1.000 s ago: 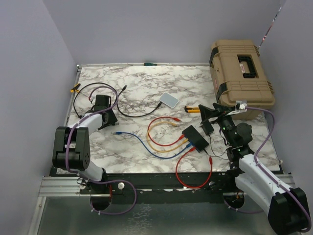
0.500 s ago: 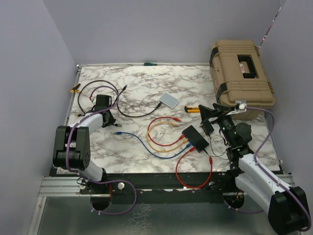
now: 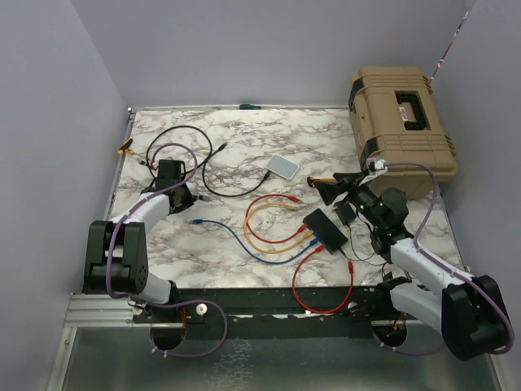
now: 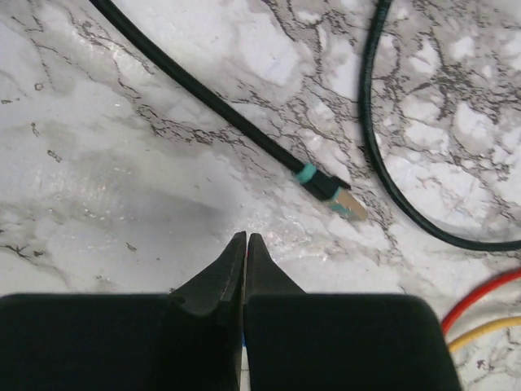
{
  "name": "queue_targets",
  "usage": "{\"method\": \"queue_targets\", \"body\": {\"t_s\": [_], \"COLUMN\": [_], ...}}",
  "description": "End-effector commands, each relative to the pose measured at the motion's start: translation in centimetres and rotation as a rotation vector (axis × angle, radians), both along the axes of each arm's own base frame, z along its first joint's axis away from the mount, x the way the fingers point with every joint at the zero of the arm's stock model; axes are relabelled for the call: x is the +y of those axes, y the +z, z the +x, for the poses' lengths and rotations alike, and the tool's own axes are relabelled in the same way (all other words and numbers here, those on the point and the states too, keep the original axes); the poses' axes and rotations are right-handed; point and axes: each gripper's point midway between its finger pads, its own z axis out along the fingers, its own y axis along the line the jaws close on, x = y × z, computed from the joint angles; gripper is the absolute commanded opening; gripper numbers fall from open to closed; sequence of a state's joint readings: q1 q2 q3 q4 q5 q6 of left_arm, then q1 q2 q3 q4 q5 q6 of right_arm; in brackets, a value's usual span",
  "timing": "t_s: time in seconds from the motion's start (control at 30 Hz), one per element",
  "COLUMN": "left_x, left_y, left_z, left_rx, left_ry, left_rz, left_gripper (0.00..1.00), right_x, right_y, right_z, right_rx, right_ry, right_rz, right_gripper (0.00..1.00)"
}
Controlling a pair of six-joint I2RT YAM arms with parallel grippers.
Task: Insert the plug into the switch port
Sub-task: Pick up the connector from the center of the board.
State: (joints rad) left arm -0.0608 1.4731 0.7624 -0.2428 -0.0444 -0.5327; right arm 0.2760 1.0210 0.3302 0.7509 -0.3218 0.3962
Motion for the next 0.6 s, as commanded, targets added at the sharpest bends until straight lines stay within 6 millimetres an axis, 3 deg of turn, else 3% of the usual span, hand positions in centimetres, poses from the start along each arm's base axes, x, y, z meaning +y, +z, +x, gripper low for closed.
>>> {"method": "queue_targets", "body": {"t_s": [0.0, 0.23, 0.27, 0.37, 0.47, 0.57], "left_x": [-1.8, -2.4, -2.0, -1.4, -1.6, -0.7], "left_y": [2.4, 4.9, 5.2, 5.4, 5.1, 4.5], "left_z": [0.7, 1.3, 1.6, 1.8, 2.1, 2.7], "left_rx": [-0.099, -0.198, -0.209, -0.203, -0.189, -0.175], "left_ry": [-0.009, 0.004, 0.001, 0.042, 0.098, 0.185], "left_rz": [-0.104, -0.158, -0.135, -0.121, -0.164, -0.15], "left_gripper": [0.01, 0.0, 0.04, 0.43, 0.63, 0.7], "right_x": [3.3, 5.8, 6.0, 6.0, 5.8, 5.5], "right_y": [0.8, 0.4, 0.3, -0.3, -0.8, -1.3], "right_z": [-0.9, -0.6, -0.6, -0.4, -0.2, -0.1], "right_rx": [-0.032, 0.003, 0.005, 0.013, 0.012, 0.017], "right_ry": [0.199, 0.284, 0.286, 0.276, 0.256, 0.239], "right_rz": [-0.011, -0.043, -0.053, -0.077, -0.083, -0.095], "right_gripper": [0.88, 0.87, 0.87, 0.87, 0.88, 0.88]}}
